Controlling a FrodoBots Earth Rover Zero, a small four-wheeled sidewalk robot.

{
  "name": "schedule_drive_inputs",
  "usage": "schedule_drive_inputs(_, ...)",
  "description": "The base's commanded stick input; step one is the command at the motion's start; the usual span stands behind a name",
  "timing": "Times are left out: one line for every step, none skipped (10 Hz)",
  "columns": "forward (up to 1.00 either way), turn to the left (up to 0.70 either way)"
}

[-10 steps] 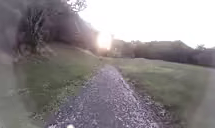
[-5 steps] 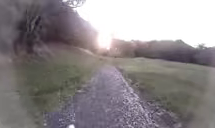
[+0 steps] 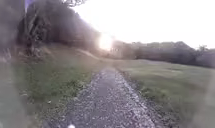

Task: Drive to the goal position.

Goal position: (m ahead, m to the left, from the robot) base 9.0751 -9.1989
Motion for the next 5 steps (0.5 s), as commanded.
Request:
schedule_drive_inputs(0.70,0.00)
schedule_drive_inputs(0.70,0.00)
schedule_drive_inputs(0.70,0.00)
schedule_drive_inputs(0.70,0.00)
schedule_drive_inputs(0.70,0.00)
